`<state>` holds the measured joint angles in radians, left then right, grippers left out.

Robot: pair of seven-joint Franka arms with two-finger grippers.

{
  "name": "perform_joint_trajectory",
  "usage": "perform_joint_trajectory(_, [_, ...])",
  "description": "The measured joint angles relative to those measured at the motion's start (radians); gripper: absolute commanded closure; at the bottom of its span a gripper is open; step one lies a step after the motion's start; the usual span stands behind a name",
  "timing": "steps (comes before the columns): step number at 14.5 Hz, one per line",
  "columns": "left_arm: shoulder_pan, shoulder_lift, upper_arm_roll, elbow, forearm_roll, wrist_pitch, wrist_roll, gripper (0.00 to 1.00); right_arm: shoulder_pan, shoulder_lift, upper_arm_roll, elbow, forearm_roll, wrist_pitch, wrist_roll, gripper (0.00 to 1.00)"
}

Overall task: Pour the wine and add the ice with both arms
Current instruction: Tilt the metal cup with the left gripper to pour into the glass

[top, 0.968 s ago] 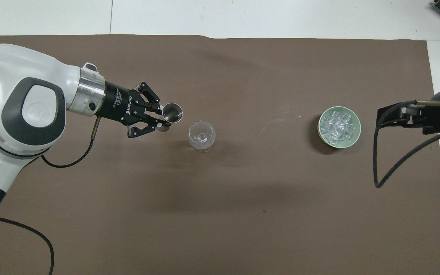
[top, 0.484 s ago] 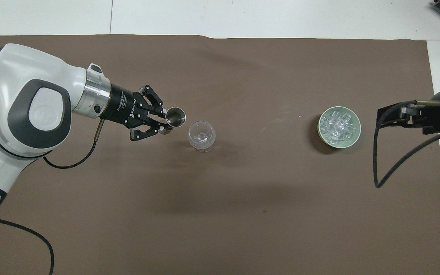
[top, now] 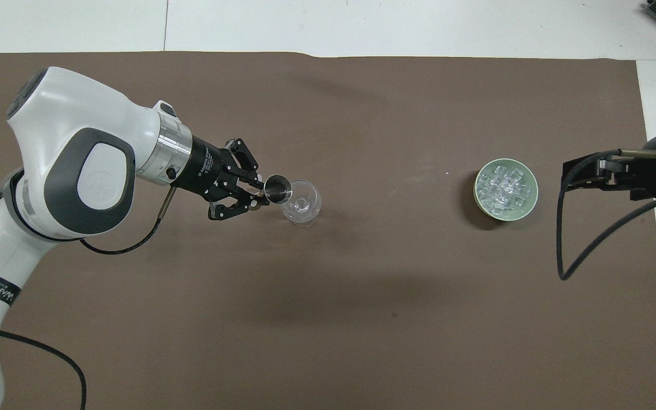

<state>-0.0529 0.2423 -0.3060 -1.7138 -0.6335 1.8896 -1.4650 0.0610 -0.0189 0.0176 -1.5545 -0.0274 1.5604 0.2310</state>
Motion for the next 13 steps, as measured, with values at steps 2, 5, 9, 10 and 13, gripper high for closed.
perform_joint_trajectory(2, [0.0,-0.002,-0.006,0.0,0.025,0.0,-0.007,1.0,0.0,0.0,0.0,0.0,0.0,0.0,0.0,0.0])
perform_joint_trajectory(5, [0.0,-0.004,-0.014,0.0,0.052,0.001,-0.022,1.0,0.0,0.0,0.0,0.0,0.0,0.0,0.0,0.0])
perform_joint_trajectory(9, [0.0,-0.005,-0.032,0.002,0.108,0.004,-0.069,1.0,0.0,0.0,0.0,0.0,0.0,0.0,0.0,0.0])
perform_joint_trajectory(10, [0.0,-0.006,-0.039,0.002,0.119,0.005,-0.08,1.0,0.0,0.0,0.0,0.0,0.0,0.0,0.0,0.0])
perform_joint_trajectory(13, [0.0,-0.008,-0.053,0.004,0.14,0.008,-0.1,1.0,0.0,0.0,0.0,0.0,0.0,0.0,0.0,0.0])
